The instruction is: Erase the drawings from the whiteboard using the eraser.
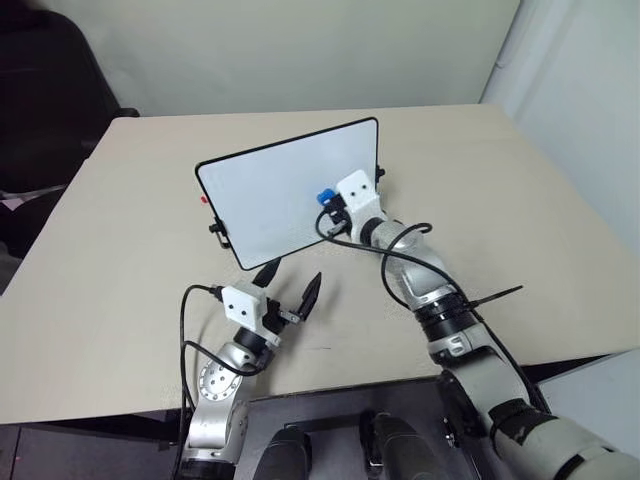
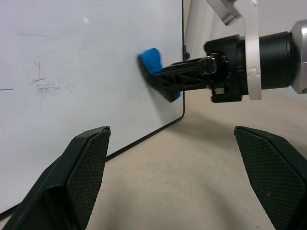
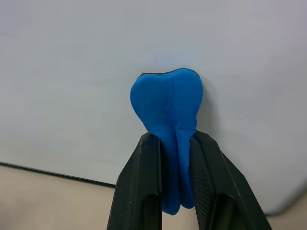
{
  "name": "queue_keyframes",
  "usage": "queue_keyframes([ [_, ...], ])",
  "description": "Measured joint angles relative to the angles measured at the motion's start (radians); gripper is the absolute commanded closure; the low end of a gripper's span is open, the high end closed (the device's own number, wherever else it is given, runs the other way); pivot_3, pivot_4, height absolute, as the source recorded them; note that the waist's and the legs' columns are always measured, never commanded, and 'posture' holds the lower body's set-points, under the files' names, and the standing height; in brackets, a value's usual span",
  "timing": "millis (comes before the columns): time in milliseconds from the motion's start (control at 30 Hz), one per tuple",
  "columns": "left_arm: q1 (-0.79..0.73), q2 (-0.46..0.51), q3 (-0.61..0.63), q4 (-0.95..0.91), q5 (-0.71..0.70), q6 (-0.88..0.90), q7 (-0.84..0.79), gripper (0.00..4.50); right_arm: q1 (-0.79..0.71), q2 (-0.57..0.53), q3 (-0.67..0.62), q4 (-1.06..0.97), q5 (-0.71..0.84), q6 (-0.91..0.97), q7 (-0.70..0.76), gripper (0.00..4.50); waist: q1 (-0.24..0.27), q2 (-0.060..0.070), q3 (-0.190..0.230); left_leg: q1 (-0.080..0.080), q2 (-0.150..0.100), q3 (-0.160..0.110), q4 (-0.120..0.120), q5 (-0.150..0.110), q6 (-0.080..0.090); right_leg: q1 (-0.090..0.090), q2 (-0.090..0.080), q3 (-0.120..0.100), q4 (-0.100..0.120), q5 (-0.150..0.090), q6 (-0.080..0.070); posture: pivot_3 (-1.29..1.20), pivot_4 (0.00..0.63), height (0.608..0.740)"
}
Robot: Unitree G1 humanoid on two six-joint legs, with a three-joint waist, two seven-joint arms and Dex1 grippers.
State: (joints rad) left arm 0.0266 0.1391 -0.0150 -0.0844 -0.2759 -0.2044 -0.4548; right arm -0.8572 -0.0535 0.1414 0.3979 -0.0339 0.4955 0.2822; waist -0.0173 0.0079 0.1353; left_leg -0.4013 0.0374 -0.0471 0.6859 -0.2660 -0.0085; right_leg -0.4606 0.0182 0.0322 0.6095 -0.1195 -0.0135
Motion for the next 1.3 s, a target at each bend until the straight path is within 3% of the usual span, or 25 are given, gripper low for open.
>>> queue_keyframes([
  [267, 0.001, 0.0, -0.002, -0.012, 0.0, 0.0, -0.002, 0.0, 0.043, -0.062, -0.03, -0.05, 0.001, 0.054, -0.02, 4.06, 0.002, 0.0, 0.0, 0.0, 0.0, 0.0, -0.004, -0.002, -0.001, -0.002, 0.0, 0.0, 0.0, -0.002, 0.0, 0.0, 0.15, 0.74],
  [700, 0.003, 0.003, -0.002, -0.023, -0.001, 0.003, -0.003, 0.0, 0.237, -0.244, -0.042, -0.578, 0.137, 0.479, 0.139, 4.06, 0.011, 0.0, 0.0, 0.0, 0.0, 0.003, -0.002, -0.007, 0.002, 0.001, 0.0, 0.0, -0.001, -0.007, -0.002, 0.0, 0.15, 0.74],
  [867, -0.01, 0.004, -0.001, -0.021, -0.002, 0.003, -0.006, 0.0, 0.247, -0.234, -0.002, -0.559, 0.147, 0.474, 0.148, 4.06, 0.004, 0.0, 0.0, 0.003, -0.001, 0.003, -0.002, -0.007, 0.001, 0.001, 0.0, 0.0, 0.0, -0.008, 0.006, 0.0, 0.15, 0.74],
  [1067, -0.025, 0.004, -0.002, -0.003, -0.001, 0.003, -0.02, 0.0, 0.13, -0.141, 0.07, -0.408, 0.121, 0.386, 0.129, 4.06, 0.004, 0.0, 0.0, 0.003, -0.001, 0.001, -0.002, 0.0, 0.001, 0.001, 0.0, 0.0, 0.0, -0.003, 0.005, 0.0, 0.15, 0.74],
  [1300, -0.029, 0.005, 0.0, 0.005, 0.0, 0.002, -0.021, 0.0, 0.052, -0.105, 0.091, -0.266, 0.106, 0.325, 0.13, 4.06, 0.01, 0.0, 0.0, 0.001, -0.001, 0.001, -0.002, -0.002, 0.0, 0.0, 0.0, 0.0, -0.001, -0.003, 0.005, 0.0, 0.15, 0.74],
])
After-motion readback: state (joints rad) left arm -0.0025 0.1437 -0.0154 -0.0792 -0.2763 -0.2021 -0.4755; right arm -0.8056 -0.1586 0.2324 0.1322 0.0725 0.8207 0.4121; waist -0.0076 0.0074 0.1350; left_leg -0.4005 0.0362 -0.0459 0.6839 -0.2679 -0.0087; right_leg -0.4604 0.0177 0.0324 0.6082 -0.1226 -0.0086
